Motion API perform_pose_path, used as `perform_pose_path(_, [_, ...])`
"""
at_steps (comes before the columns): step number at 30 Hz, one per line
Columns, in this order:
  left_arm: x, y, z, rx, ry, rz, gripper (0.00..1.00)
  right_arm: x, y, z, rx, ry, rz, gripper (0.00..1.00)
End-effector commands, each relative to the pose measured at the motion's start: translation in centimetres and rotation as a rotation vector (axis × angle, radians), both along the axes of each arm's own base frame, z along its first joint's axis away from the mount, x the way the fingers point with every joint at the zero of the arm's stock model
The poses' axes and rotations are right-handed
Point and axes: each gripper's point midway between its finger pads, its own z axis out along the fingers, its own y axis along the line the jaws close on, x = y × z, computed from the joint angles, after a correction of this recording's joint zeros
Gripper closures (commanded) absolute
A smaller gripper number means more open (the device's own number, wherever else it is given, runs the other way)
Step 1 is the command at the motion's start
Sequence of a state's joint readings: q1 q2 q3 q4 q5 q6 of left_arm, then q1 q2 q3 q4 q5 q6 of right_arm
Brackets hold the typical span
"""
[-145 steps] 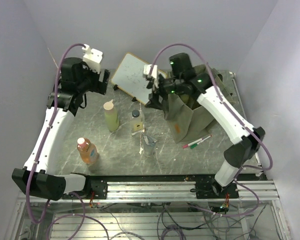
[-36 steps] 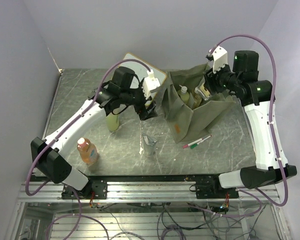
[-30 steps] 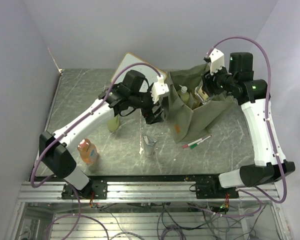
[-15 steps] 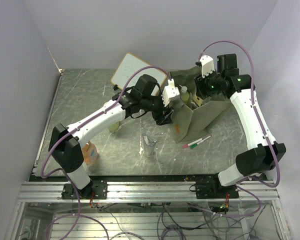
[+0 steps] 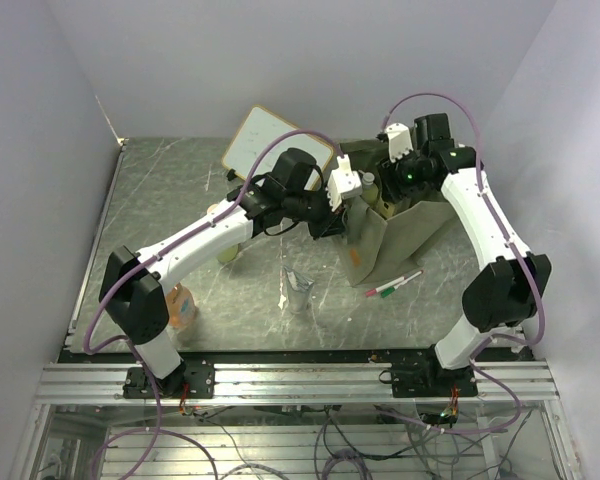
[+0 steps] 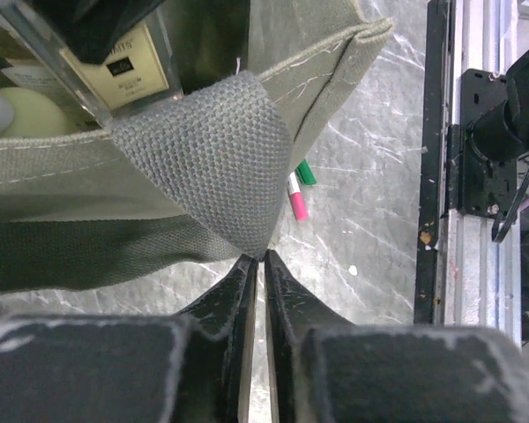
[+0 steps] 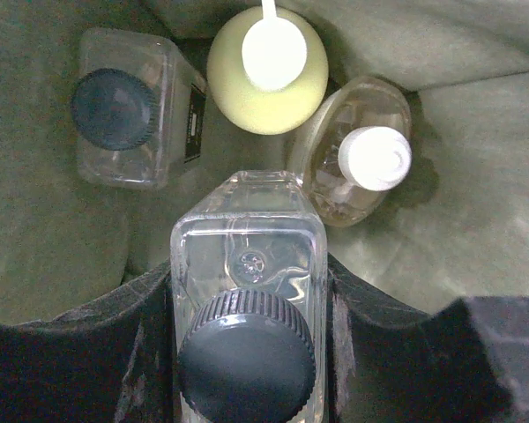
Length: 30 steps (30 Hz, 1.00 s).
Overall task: Place the personal care products into the canvas bag
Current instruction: Place the care product in the canvas bag.
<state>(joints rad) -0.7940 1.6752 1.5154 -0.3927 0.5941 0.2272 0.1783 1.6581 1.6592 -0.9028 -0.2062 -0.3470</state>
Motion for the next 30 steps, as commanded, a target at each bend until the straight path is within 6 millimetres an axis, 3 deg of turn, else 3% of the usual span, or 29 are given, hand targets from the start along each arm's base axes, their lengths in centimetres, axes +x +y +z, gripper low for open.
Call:
perform_pose_path(1, [-0.6, -0.6, 0.1, -0.01, -0.028, -0.057, 0.89, 2.9, 0.3, 1.2, 0.02, -0.124, -0.008, 1.0])
perform_pose_path(3, [-0.5, -0.5, 0.1, -0.001, -0.035, -0.061, 0.93, 3.2, 0.4, 0.4, 0.022, -0.114, -0.011, 1.0])
perform_pose_path(10, [-0.6, -0.2, -0.1, 0.009, -0.055, -0.073, 0.93, 4.5, 0.9, -1.0, 0.048, -0.122, -0.017, 1.0])
perform_pose_path(23, [-0.3, 0.4, -0.3, 0.034, -0.094, -0.059, 0.93, 6.8, 1.7, -1.3, 0.089, -0.188, -0.03, 1.0])
perform_pose_path(30, [-0.6, 0.6, -0.5, 0.041, -0.1, -0.073, 0.93, 7.6, 0.9, -1.5, 0.045, -0.216, -0.047, 1.0])
